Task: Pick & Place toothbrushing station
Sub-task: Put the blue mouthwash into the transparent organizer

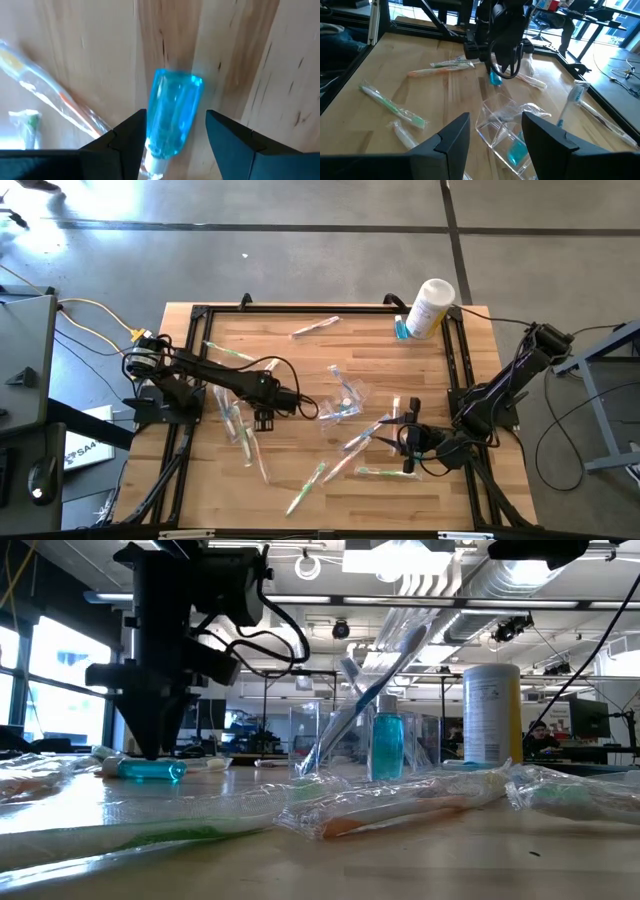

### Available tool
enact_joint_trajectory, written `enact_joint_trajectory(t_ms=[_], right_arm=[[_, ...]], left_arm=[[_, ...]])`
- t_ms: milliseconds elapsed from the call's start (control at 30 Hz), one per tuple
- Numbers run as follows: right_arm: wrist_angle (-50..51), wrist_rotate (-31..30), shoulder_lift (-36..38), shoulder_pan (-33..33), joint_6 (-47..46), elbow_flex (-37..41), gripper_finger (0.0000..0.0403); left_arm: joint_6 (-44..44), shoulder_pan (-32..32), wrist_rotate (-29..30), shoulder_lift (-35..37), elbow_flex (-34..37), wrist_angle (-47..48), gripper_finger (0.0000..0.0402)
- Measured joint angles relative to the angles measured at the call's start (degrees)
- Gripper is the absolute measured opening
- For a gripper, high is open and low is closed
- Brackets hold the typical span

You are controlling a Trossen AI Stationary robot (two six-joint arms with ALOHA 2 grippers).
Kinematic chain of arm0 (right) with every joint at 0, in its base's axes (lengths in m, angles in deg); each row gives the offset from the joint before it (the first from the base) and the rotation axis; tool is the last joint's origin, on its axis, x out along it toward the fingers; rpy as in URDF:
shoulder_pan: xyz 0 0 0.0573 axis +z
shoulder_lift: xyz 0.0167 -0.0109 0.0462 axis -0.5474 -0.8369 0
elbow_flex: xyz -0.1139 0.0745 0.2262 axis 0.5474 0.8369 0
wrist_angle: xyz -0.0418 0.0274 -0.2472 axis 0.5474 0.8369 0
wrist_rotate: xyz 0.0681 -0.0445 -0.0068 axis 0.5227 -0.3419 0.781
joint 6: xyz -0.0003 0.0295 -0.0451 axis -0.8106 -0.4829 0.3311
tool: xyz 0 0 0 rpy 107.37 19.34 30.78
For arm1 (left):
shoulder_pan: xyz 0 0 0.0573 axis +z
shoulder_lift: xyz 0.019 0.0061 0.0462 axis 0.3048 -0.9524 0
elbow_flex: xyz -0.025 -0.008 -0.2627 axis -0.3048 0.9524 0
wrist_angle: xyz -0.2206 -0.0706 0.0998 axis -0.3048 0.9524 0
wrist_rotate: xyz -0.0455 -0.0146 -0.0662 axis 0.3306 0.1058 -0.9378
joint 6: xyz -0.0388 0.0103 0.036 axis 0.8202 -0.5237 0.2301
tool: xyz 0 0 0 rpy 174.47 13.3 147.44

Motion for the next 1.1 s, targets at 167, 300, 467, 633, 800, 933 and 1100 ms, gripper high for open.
enact_joint_trajectory(t_ms=[167, 300, 467, 633, 800, 933, 1100], right_arm=[[0.04, 0.50, 0.00, 0.00, -0.02, 0.00, 0.0171], [0.05, 1.42, 0.00, 0.00, -0.02, 0.00, 0.0171], [0.13, 1.40, 0.00, 0.00, -0.02, 0.00, 0.0171], [0.13, 1.24, 0.00, 0.00, 0.00, 0.00, 0.0171], [0.13, 1.22, 0.00, 0.00, 0.00, 0.00, 0.0171], [0.13, 1.25, 0.00, 0.00, 0.00, 0.00, 0.0171], [0.37, 1.40, 0.00, 0.00, -0.02, 0.00, 0.0171]], left_arm=[[0.43, 1.06, 0.18, 0.00, 0.46, -4.40, 0.0196], [1.56, 2.03, -0.13, 0.00, 3.04, -6.69, 0.0196], [2.78, 2.32, -1.38, 0.20, 6.40, -7.23, 0.0196], [4.51, 2.27, -2.39, 0.31, 8.41, -8.25, 0.0194], [4.53, 2.19, -3.34, 0.29, 8.72, -9.34, 0.0154], [6.35, 2.14, -2.71, 0.24, 8.72, -9.36, 0.0101], [9.14, 1.41, -2.50, 0.20, 7.29, -8.58, 0.0059]])
